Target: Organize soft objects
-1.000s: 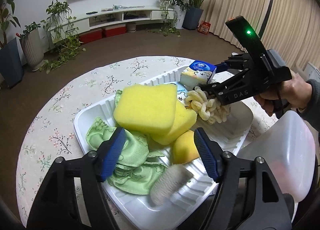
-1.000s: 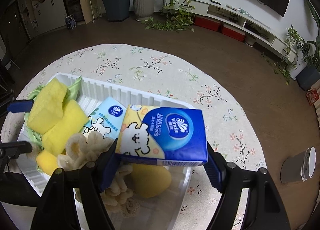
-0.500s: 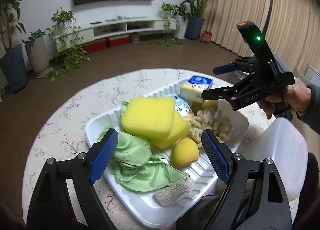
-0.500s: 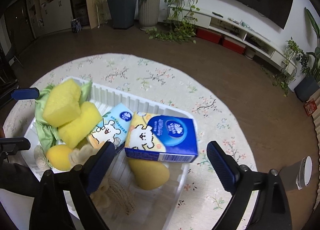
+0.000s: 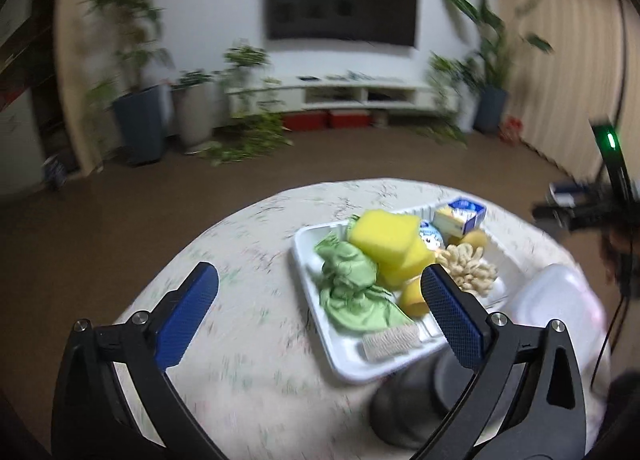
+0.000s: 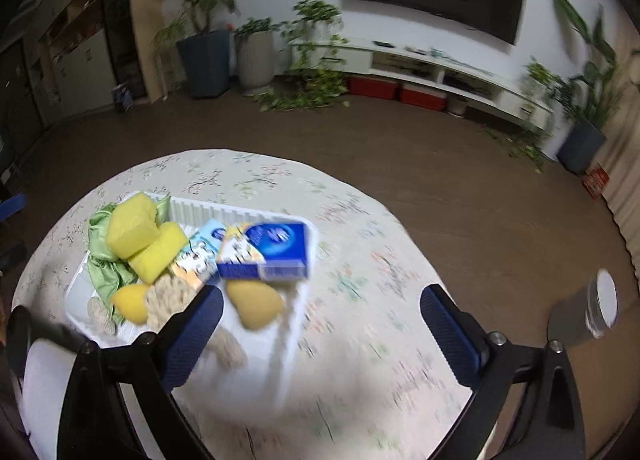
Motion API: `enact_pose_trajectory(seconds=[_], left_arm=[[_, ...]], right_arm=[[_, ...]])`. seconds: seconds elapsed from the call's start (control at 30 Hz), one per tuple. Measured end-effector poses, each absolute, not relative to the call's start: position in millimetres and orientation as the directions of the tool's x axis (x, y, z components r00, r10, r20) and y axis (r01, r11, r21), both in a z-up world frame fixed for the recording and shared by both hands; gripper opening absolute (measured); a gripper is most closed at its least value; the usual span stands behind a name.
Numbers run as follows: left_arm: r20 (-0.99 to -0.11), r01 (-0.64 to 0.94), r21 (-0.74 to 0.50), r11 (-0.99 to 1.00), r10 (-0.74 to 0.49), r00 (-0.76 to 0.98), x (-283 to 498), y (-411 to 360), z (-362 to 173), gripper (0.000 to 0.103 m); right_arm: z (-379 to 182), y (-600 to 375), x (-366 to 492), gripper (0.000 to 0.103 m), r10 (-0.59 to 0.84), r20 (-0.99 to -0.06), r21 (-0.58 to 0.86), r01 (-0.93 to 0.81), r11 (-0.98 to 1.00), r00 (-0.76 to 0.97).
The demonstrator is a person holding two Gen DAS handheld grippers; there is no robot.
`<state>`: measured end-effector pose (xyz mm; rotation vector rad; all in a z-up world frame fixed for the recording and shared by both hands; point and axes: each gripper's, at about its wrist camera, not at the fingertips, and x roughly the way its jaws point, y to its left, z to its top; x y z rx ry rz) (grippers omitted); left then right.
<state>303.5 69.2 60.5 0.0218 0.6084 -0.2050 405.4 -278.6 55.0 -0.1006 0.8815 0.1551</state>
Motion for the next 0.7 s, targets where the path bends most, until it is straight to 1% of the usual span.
enact_pose_trajectory(seconds=[0.13, 0.23, 0.33, 0.47, 0.57, 0.63, 0.7], left_arm=[[-0.521, 0.099, -0.061, 0.993, -0.117, 0.845, 247, 73, 71, 0.103], [-0.499, 0.034, -0.041, 0.999, -0.050, 0.865, 208, 68, 73, 0.103], [-0.482, 0.017, -0.054, 0.998, -0.041, 0.875, 177, 58, 73, 0.103], [-0.489, -0.022, -0.053, 0.998, -0.007, 0.872, 139, 37, 66, 0.103], [-0.506, -0.056, -0.027, 0.998, 0.035, 0.862, 120, 21, 61, 0.103], [-0.528, -0.094, 0.012, 0.995, 0.086, 0.845, 109, 9, 56, 0.103], [-0.546, -0.095, 0.024, 0.995, 0.093, 0.833, 100, 0, 52, 0.103]], right_arm=[[58, -297, 360, 0.101, 0.085, -0.763, 0.001, -0.131, 0.991, 0.641], [58, -311, 321, 0.102, 0.083, -0.752, 0.031, -0.090, 0.995, 0.654], [56, -315, 281, 0.102, 0.082, -0.740, 0.063, -0.052, 0.997, 0.668], [53, -306, 225, 0.102, 0.106, -0.717, 0.108, -0.041, 0.993, 0.689], [53, -284, 186, 0.102, 0.109, -0.688, 0.090, -0.065, 0.994, 0.717], [55, -270, 165, 0.102, 0.119, -0.673, 0.083, -0.085, 0.993, 0.730], [55, -263, 149, 0.102, 0.126, -0.663, 0.077, -0.100, 0.992, 0.738]])
